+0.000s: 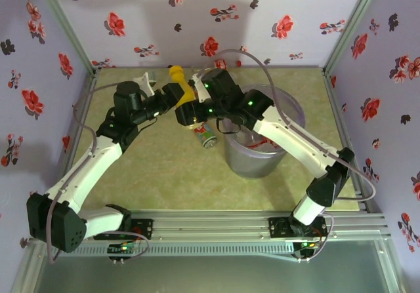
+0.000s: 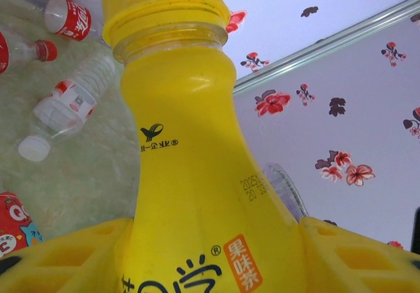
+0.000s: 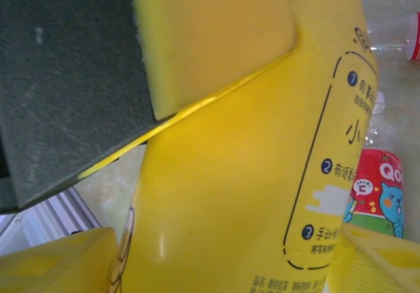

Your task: Put the plastic bottles in the bin

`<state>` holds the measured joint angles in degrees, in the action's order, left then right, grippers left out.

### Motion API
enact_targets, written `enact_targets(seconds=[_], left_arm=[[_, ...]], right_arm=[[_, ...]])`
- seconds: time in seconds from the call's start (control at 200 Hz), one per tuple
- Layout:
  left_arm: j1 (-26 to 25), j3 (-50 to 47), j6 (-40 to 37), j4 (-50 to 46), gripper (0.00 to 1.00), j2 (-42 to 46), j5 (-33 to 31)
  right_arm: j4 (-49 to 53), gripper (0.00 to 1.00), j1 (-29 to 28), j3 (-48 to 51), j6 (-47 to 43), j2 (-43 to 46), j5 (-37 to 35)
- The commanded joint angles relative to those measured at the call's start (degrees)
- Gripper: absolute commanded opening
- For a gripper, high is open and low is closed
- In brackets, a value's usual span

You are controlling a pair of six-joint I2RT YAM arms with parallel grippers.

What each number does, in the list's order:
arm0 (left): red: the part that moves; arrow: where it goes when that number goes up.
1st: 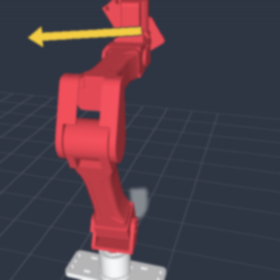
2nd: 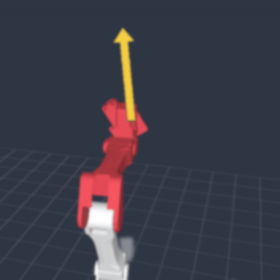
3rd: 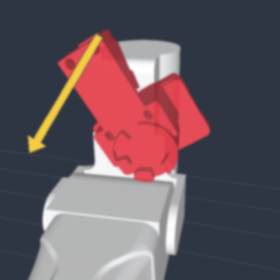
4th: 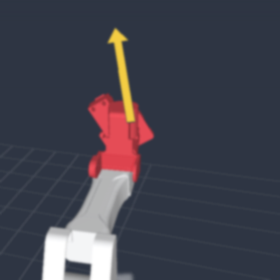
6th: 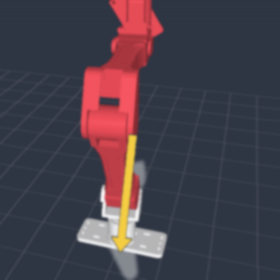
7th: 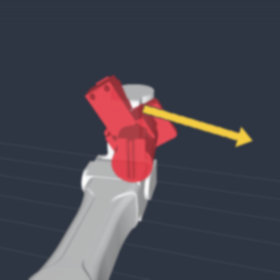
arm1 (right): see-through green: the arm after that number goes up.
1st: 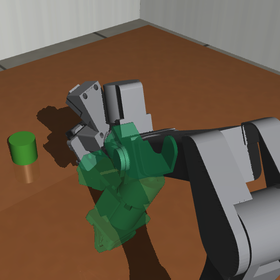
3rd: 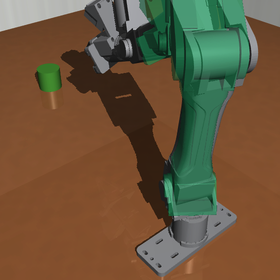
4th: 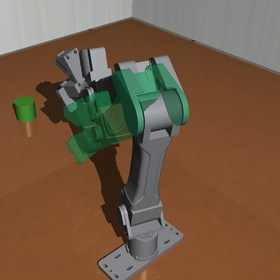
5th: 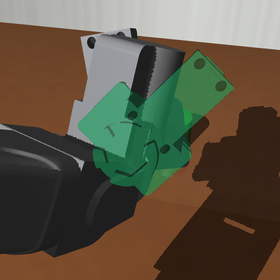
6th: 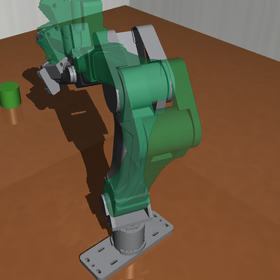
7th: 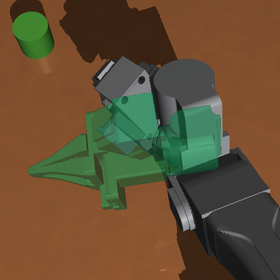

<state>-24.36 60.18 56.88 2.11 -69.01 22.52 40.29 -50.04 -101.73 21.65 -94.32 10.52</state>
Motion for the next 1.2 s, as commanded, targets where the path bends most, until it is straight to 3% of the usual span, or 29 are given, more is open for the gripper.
enact_targets(seconds=[0.0,0.165,0.48,1.03,1.195], left_arm=[[-0.07,-0.07,1.15,4.12,0.32,1.19,1.16],[-0.10,-0.01,1.63,5.95,0.34,0.93,1.11],[-0.08,-0.94,3.66,10.18,0.64,0.20,0.90],[-0.23,-0.71,7.19,16.95,0.69,-1.09,0.99],[-4.26,4.93,6.02,17.01,0.68,-3.90,0.69]], right_arm=[[-2.10,0.72,0.94,-1.04,1.93,-0.50,2.11],[-4.32,0.65,1.90,0.56,3.40,-0.18,4.71],[-6.19,0.58,3.10,2.06,4.14,0.68,5.37],[-11.38,0.52,3.98,6.11,6.04,2.79,5.70],[-11.05,0.51,4.88,6.14,5.18,5.41,3.43]])
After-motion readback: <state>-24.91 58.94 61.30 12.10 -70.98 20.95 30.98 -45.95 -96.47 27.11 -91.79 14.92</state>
